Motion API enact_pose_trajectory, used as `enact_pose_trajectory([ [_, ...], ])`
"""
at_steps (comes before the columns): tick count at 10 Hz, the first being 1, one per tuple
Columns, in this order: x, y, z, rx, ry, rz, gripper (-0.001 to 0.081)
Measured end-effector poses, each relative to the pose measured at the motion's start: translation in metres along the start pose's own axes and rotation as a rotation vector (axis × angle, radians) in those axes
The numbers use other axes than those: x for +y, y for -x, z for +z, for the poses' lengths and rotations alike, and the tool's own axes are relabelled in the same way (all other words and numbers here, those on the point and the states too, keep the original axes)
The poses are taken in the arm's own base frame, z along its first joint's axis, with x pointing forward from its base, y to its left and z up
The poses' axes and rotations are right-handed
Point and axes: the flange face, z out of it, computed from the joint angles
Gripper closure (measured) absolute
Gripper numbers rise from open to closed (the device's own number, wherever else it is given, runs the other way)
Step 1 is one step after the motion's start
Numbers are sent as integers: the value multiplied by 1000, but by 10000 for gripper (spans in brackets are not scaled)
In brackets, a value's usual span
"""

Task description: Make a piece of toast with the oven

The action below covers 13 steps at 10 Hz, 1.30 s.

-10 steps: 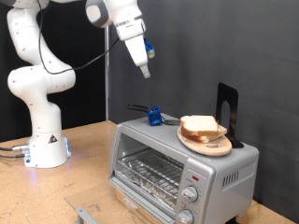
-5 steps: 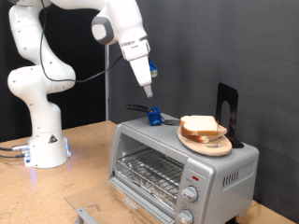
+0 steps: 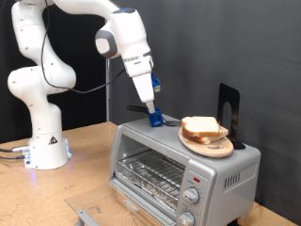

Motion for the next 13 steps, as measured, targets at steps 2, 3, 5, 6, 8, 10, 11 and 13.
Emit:
enact_pose_trajectory([
  [2, 2, -1, 12, -10, 0, 0, -3],
  [3, 2, -1, 17, -15, 0, 1, -3],
  [5, 1, -2, 24, -18, -3, 4, -3],
  [6, 0, -2, 27, -13, -10, 11, -3],
  [8, -2, -2, 32, -16, -22, 18, -3],
  [10, -4, -1, 33, -19, -32, 23, 234],
  [11, -4, -1, 34, -20, -33, 24, 234],
  [13, -5, -1, 35, -22, -35, 25, 412],
])
